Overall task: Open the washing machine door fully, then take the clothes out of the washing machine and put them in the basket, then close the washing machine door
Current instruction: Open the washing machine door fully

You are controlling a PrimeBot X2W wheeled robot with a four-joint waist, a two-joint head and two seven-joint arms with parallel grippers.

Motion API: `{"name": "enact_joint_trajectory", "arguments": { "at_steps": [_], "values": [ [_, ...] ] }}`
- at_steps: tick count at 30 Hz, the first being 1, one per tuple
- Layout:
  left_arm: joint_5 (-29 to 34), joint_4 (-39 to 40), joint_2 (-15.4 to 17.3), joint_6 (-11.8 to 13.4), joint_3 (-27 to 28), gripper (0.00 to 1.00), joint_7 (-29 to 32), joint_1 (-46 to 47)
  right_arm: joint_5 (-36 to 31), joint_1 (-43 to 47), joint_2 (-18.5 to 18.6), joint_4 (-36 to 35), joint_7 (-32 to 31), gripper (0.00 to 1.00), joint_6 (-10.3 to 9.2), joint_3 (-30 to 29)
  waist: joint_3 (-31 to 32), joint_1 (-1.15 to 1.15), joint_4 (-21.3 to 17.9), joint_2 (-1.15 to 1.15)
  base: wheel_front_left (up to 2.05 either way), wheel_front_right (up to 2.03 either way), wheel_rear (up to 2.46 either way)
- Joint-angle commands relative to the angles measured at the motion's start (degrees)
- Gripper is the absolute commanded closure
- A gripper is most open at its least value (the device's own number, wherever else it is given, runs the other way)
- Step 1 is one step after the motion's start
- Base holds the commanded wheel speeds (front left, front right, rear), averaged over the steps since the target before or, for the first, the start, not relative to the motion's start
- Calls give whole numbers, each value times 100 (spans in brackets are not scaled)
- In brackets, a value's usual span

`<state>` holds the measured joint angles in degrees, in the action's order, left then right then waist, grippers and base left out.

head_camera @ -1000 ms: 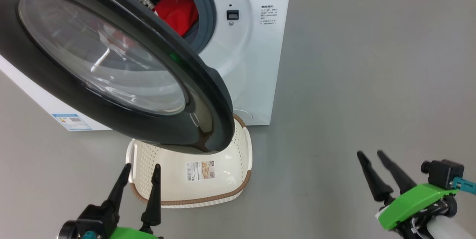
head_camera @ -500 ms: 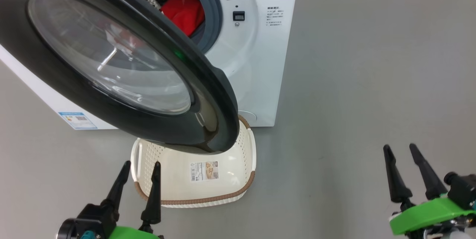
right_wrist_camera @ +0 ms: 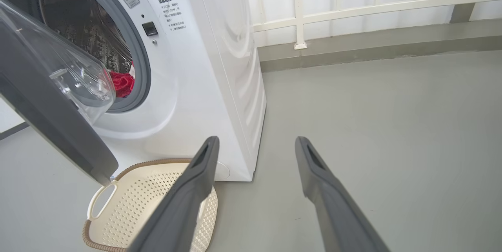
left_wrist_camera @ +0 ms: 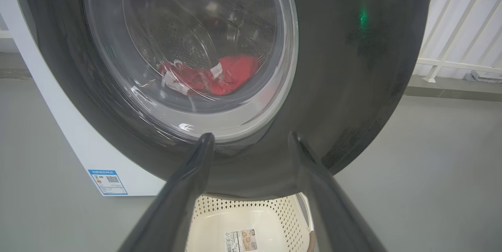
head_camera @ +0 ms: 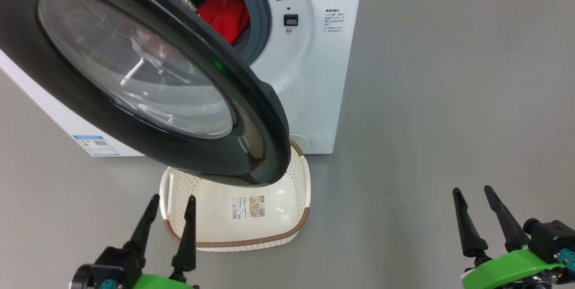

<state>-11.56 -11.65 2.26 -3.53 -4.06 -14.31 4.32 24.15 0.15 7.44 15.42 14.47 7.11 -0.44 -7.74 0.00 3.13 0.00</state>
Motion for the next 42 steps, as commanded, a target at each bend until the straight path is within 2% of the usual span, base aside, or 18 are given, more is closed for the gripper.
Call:
{"name": "enact_joint_trajectory", "arguments": {
  "at_steps": [1,3,4,5,6,11,18,22,29,32,36,42],
  "values": [
    [-1,141,62,15,154,0,-69,-31,50,-51,75,-145,52,0,37,177,1,0,7,0,0,0,0],
    [-12,152,62,16,132,0,-69,-34,267,-97,31,-219,52,0,37,280,-2,0,23,0,0,0,0],
    [-20,162,62,18,118,0,-69,-38,396,-130,13,-270,52,46,37,347,-8,0,33,0,0,0,0],
    [-32,175,62,24,98,0,-69,-45,521,-169,13,-318,52,78,37,442,-16,0,48,0,0,0,0],
    [-52,187,62,33,76,0,-69,-55,667,-220,12,-365,52,100,37,545,-23,0,65,0,0,0,0],
    [-175,206,62,97,-38,0,-69,-98,1400,-655,48,-500,52,100,37,1163,-43,0,191,0,0,0,0],
    [-336,217,62,179,-213,0,-69,-93,2358,-1738,150,-467,52,100,37,2010,-100,0,458,0,0,0,0],
    [-427,232,62,209,-359,0,-69,-47,3022,-2357,348,-344,52,100,37,2507,-165,0,670,0,0,0,0],
    [-583,243,62,228,-597,0,-69,61,4488,-3260,936,-37,22,100,37,3370,-370,0,1048,0,0,0,0],
    [-639,246,62,238,-679,0,-69,109,5207,-3548,1155,-6,-226,100,37,3619,-475,0,1175,0,0,0,0],
    [-689,248,62,243,-767,0,-69,160,5737,-3786,1349,-21,-555,100,37,3791,-576,0,1280,0,0,0,0],
    [-796,234,62,277,-927,0,-69,215,6636,-3978,1483,-37,-1412,100,37,3913,-652,0,1438,0,0,0,0]
  ]
}}
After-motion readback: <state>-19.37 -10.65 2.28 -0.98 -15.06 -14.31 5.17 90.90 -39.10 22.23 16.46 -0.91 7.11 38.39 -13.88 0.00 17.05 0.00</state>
